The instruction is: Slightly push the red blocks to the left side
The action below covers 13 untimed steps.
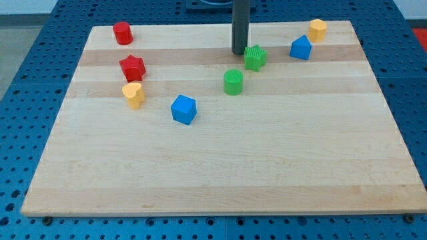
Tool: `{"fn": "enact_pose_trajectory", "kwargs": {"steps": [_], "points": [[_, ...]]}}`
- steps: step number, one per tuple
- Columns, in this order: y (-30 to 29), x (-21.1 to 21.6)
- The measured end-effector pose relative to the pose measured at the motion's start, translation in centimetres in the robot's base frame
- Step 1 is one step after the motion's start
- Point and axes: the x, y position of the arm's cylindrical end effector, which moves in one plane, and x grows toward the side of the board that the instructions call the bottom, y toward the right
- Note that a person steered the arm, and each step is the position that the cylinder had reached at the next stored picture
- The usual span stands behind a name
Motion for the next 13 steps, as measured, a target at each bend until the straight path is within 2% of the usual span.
{"fn": "enact_pose_trajectory", "kwargs": {"steps": [1,2,3,4,5,6,8,9,11,12,13], "points": [[4.7,1.5],[0.3,-1.6],[-1.9,-8.2],[-2.2,-9.7],[-7.2,-8.7],[-9.4,-8.9],[-9.3,-9.0],[-11.1,-9.0],[-16.3,-8.7],[-23.2,-8.7],[-24.5,-8.7]]}}
